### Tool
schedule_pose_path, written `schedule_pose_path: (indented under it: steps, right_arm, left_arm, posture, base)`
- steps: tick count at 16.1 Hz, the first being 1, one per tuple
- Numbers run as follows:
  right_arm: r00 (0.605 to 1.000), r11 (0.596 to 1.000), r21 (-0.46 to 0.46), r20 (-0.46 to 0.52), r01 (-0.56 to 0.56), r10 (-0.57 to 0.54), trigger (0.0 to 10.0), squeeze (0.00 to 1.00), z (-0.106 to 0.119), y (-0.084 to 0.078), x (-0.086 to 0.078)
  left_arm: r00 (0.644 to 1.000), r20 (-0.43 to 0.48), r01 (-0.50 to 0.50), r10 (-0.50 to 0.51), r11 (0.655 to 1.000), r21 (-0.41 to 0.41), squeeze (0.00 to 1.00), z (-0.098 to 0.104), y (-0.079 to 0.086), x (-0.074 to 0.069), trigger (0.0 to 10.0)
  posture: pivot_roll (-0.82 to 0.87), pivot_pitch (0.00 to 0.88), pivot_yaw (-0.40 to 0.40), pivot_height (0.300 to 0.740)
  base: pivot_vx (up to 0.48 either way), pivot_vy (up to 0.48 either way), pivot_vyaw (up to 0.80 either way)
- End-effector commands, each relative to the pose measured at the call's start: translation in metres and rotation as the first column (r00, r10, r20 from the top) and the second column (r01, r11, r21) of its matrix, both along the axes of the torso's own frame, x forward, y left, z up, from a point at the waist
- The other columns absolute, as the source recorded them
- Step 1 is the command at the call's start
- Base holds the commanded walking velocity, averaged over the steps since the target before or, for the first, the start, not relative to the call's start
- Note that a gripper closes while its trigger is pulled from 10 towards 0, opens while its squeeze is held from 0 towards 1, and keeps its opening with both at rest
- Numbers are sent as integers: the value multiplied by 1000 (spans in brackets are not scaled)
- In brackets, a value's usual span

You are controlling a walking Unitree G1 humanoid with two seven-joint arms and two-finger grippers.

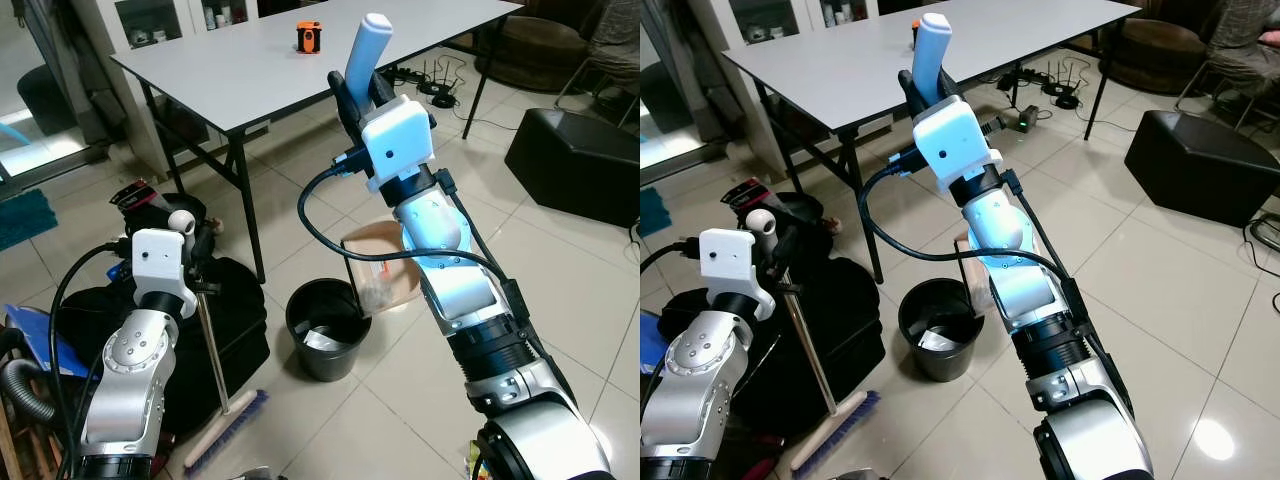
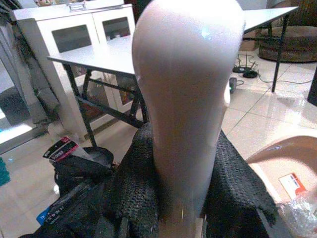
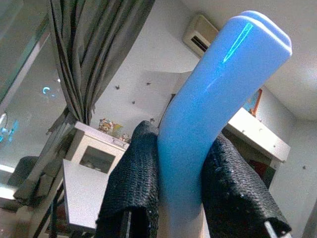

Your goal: Sweep floor

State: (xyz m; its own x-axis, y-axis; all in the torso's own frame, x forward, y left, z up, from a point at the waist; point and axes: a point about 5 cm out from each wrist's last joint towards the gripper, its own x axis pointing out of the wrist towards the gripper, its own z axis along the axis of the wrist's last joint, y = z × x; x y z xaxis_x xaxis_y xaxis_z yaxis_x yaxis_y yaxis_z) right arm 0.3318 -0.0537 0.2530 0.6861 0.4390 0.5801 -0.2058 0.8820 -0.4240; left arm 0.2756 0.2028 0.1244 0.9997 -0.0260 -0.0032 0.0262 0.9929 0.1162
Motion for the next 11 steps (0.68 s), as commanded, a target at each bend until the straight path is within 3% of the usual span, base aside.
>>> schedule_pose_path:
  steps: [1, 4, 7, 11]
  right_arm:
    - [996, 1000, 0, 93, -3, 3, 10000, 0, 20, 2, -2]
    - [997, 1000, -7, 82, 0, 1, 10000, 0, 17, 6, -1]
    - [997, 997, 59, 50, 59, -62, 10000, 0, 16, 2, 5]
    - [993, 992, 79, 47, 102, -106, 10000, 0, 18, 5, 10]
  left_arm:
    - [999, 36, -5, 5, 1000, 4, 0, 8, 0, 4, 10000]
    - [999, 38, -6, 6, 1000, -1, 0, 8, 0, 4, 10000]
    - [999, 37, -2, 2, 1000, -4, 0, 8, -1, 3, 10000]
    - [999, 36, 1, -1, 1000, -1, 0, 8, -1, 3, 10000]
  posture:
    - [55, 0, 23, 740]
    - [58, 0, 20, 740]
    - [62, 0, 17, 740]
    - [66, 0, 18, 740]
  base:
    - [0, 0, 0]
    - [0, 0, 0]
    - [0, 0, 0]
    - [0, 0, 0]
